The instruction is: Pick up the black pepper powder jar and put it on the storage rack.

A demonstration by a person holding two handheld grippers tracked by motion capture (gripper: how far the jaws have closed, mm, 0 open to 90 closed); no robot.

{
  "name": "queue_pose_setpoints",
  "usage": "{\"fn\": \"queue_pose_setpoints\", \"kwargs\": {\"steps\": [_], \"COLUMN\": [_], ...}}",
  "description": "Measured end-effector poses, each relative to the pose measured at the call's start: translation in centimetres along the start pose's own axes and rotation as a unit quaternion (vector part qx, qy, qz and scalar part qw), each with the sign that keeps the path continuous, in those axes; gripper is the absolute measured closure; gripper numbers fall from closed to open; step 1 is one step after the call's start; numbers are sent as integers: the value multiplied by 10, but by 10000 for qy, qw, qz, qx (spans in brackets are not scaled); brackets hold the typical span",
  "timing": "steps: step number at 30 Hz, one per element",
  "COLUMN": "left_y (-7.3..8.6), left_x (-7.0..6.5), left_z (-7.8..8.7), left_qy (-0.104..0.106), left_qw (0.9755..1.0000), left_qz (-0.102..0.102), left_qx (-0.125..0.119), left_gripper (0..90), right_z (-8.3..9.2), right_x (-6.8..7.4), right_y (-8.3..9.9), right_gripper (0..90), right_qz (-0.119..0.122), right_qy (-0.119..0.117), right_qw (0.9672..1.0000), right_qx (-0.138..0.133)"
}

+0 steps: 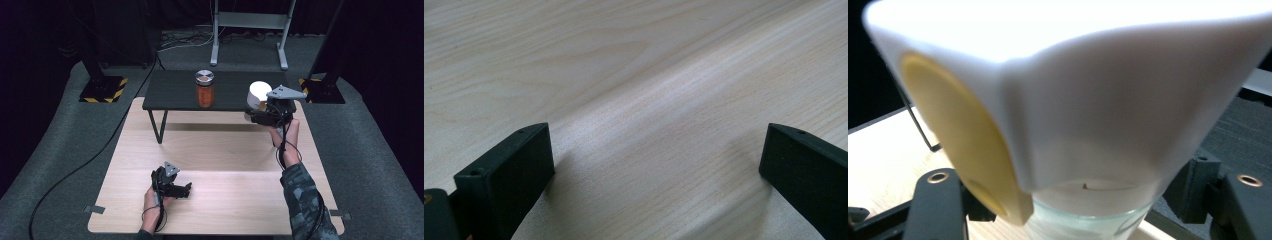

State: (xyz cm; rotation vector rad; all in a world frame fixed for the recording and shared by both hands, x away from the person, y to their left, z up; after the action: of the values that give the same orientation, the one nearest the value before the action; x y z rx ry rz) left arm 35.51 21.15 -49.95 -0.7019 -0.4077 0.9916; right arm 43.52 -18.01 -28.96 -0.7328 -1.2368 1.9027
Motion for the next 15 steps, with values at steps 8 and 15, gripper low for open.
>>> {"fn": "queue_pose_setpoints", "kwargs": {"steps": [8,15], "left_y": [0,0], "left_x": [0,1], "left_z": [0,0], "left_qy": [3,20], "left_qw": [10000,10000], "left_qz": [-5,14], "left_qx": [8,17], "left_gripper": [5,5], "right_z": [0,-1], "right_x": [-5,-6], "right_y": [-8,-16], "right_gripper": [296,296], "right_qz": [7,39], "right_qy": [55,68], "right_qw": [10000,10000], "right_qx": [-16,-38]}}
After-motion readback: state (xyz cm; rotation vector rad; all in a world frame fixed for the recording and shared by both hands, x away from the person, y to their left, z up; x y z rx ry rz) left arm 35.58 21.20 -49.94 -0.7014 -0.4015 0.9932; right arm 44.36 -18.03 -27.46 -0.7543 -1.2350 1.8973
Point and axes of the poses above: each handheld gripper's, and its own axes: z roughly backward along the jaws, y roughly out of its underside, x roughly to its left, the point moved 9 cm from there along -z, roughly forward along the jaws, and after that the axes turned 2 degrees about x, right-handed, at the moved point
